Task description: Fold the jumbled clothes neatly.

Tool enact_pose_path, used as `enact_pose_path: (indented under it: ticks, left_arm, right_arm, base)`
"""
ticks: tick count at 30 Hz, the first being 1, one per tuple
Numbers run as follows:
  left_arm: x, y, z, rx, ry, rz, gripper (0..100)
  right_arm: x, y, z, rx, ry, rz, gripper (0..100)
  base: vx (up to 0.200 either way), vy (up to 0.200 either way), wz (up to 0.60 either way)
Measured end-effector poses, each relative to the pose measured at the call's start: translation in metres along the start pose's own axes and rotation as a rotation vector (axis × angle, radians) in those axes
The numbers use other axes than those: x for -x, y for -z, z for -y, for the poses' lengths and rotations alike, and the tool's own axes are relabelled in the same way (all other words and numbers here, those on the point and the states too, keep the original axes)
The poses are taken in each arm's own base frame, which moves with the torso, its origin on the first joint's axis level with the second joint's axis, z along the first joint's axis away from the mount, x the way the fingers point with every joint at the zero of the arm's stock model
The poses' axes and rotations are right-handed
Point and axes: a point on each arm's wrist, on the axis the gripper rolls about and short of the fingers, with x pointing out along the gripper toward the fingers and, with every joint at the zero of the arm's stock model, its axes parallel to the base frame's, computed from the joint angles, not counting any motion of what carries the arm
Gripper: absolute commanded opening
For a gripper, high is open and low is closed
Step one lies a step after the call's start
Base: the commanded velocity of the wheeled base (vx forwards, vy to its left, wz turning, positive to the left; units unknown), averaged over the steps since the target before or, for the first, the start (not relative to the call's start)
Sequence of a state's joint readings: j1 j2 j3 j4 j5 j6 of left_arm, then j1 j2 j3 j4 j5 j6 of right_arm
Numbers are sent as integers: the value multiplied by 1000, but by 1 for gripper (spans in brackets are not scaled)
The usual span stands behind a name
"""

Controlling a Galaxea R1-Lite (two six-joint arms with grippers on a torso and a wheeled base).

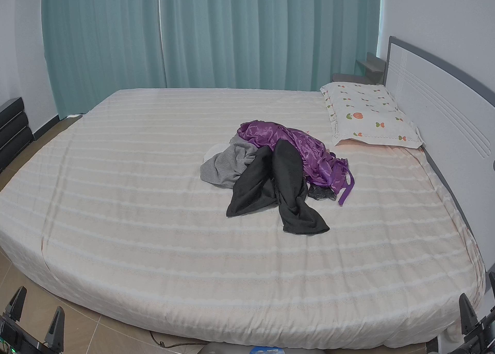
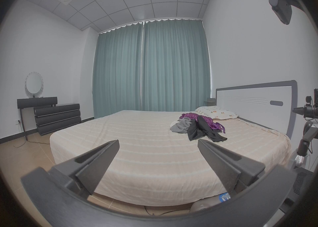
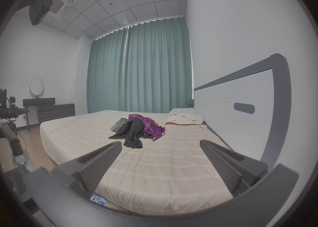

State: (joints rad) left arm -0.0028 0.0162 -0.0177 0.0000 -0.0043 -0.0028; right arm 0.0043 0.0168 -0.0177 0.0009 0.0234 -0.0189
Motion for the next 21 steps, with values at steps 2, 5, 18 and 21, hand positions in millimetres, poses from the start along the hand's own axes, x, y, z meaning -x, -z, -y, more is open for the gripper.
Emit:
enact_pose_path:
  ticks: [2,5,18,21]
  left_arm:
    - [0,0,0,0,0,0,100]
    - [0,0,0,0,0,0,100]
    - [0,0,0,0,0,0,100]
    - [0,0,0,0,0,0,100]
  right_arm:
    - [1,-4,0,-11,-10,13,100]
    - [4,-23,0,-40,-31,58,100]
    - [-50,-84,-2,-105,-217,-161,100]
    - [-77,-86,-6,-119,-263,-256,100]
  base:
    - [0,0,0]
    - [0,0,0]
    - [0,0,0]
    - [0,0,0]
